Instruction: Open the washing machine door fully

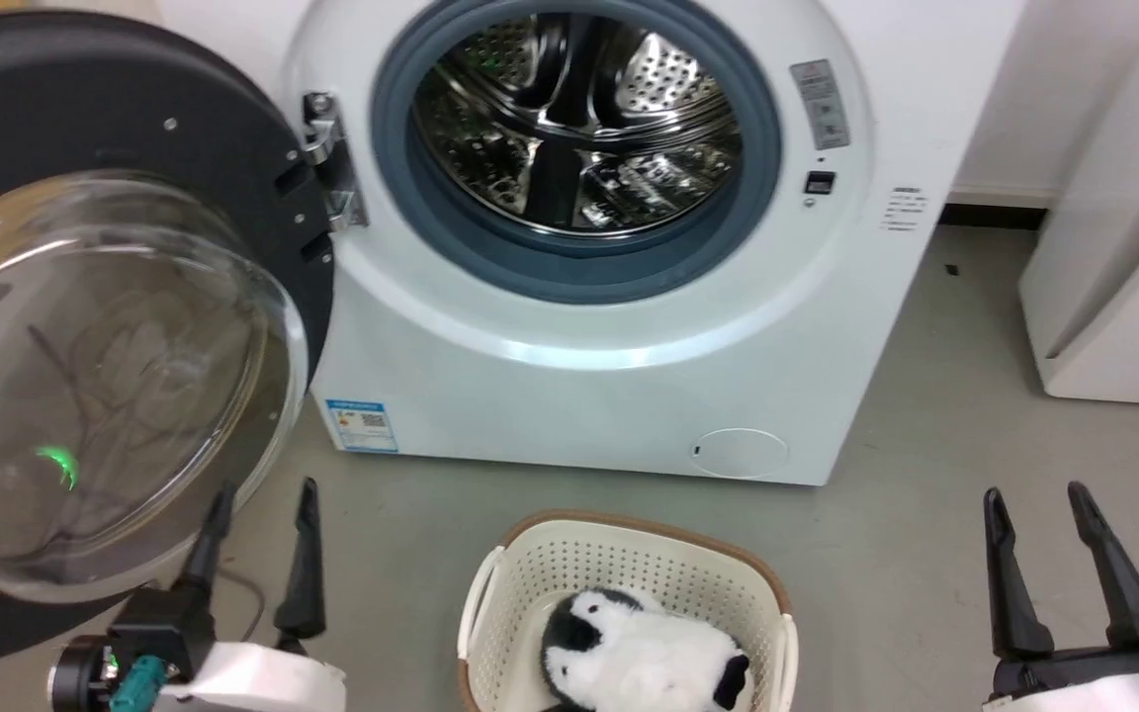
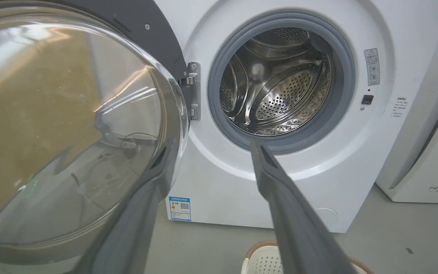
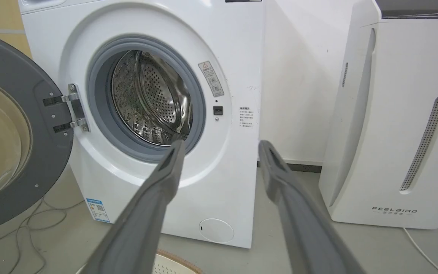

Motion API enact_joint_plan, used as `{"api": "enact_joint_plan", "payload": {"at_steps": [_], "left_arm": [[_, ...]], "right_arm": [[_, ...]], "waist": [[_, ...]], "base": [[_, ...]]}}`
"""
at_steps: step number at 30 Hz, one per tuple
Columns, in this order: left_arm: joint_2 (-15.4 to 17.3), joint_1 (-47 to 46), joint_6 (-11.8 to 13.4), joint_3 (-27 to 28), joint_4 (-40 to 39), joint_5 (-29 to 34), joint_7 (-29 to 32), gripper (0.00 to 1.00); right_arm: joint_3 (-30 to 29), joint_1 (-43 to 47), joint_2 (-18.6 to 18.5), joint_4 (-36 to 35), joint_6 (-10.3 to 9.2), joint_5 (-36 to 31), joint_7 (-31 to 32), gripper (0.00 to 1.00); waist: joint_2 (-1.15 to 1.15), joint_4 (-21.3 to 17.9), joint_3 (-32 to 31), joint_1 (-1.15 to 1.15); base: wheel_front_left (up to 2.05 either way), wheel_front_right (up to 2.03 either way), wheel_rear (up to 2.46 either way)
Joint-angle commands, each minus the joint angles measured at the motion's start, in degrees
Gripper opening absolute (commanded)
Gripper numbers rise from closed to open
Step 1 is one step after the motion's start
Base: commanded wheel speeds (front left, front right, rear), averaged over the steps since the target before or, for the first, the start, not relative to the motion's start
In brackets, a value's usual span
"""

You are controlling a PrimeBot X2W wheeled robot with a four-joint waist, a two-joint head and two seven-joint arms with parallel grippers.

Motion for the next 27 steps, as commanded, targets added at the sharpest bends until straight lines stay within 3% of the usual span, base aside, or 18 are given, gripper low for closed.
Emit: {"api": "enact_joint_plan", "payload": {"at_steps": [1, 8, 9, 27], "left_arm": [[0.0, 0.9, -0.1, -0.2, -0.2, -0.4, 0.1, 1.00], [0.0, 1.9, 0.2, -1.2, 0.0, -1.8, 0.1, 1.00], [-0.1, 1.3, 0.1, -1.2, 0.1, -1.6, 0.0, 0.00], [-0.1, 1.3, 0.9, -1.9, -0.7, -1.0, 1.7, 0.00]], "right_arm": [[0.0, 0.8, 0.2, 0.2, 0.03, 0.3, -0.3, 1.00], [0.5, 1.3, 0.2, 0.6, 0.03, 0.5, -0.3, 1.00], [0.4, 0.8, 0.0, 0.4, -0.01, 0.2, 0.0, 0.00], [1.1, 0.2, 0.0, 0.6, -0.01, -0.4, 1.7, 0.00]], "waist": [[0.00, -0.6, -0.2, 0.01], [0.00, -2.3, -0.2, 0.01], [0.00, -2.2, -0.2, 0.01], [0.00, -2.7, -0.2, 0.01]], "base": [[0.00, 0.00, 0.00], [0.00, 0.00, 0.00], [0.00, 0.00, 0.00], [0.00, 0.00, 0.00]]}}
